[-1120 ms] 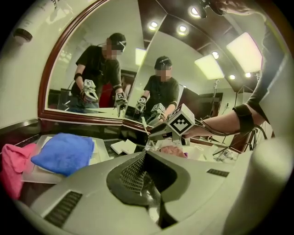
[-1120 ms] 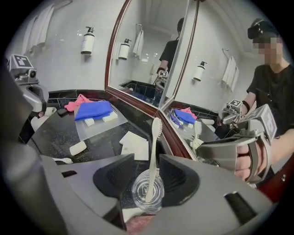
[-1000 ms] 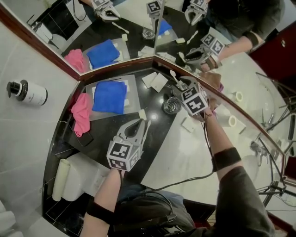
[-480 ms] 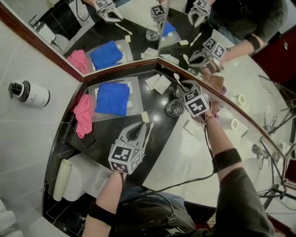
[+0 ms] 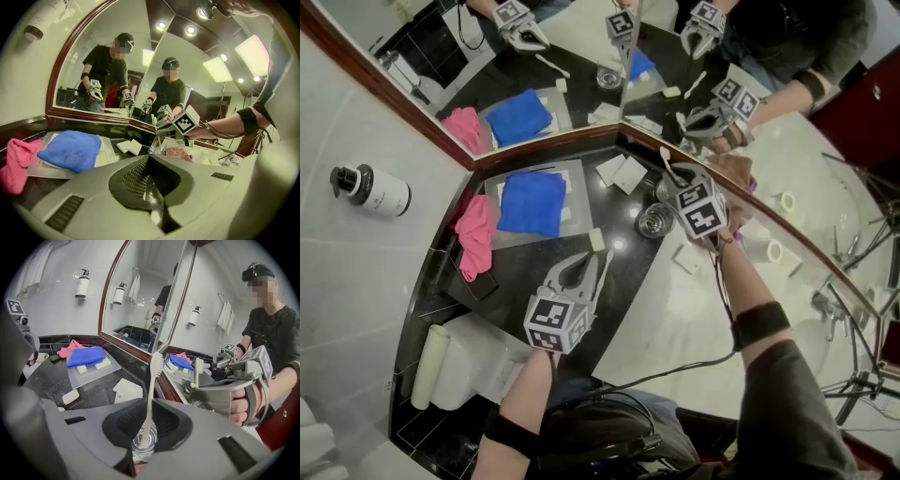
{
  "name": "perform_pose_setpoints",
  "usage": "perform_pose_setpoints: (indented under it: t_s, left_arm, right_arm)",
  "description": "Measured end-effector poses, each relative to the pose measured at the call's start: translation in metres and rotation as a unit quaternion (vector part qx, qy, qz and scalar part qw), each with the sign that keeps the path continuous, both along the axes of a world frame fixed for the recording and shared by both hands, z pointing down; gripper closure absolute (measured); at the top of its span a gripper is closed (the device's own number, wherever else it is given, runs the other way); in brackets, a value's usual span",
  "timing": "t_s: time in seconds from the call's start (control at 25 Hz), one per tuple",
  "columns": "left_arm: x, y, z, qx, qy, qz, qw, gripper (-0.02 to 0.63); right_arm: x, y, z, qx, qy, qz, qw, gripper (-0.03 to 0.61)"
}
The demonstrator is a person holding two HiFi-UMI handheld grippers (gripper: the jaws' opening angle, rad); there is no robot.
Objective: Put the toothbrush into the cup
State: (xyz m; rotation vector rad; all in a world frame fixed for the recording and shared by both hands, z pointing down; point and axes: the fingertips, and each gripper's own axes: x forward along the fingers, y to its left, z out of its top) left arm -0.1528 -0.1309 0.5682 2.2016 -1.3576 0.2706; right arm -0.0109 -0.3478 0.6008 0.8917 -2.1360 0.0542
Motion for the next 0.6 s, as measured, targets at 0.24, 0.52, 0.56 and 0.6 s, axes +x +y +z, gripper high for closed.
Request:
perform_pose_setpoints:
  t_s: [0.24, 0.52, 0.56, 0.6]
  left_arm:
    - [0.002, 0.001, -0.010, 0.009, 0.001, 0.001, 1.0000, 0.614]
    - [0.011, 0.009, -0.031, 0.024, -0.003, 0.011, 0.9997, 0.614]
    - [0.012, 0.010, -0.034, 0.026, -0.004, 0.012, 0.9996, 0.614]
    - [0.013, 0.012, -0.037, 0.028, -0.005, 0.014, 0.9995, 0.614]
  right_arm:
    - [0.007, 0.002, -0.032, 0.025, -0.020, 0.015, 0.999, 0.522]
    - [0.027, 0.013, -0.079, 0.050, -0.053, 0.043, 0.996, 0.522]
    - [0.031, 0.016, -0.086, 0.052, -0.059, 0.048, 0.996, 0.522]
    - [0.034, 0.019, -0.092, 0.053, -0.066, 0.054, 0.995, 0.521]
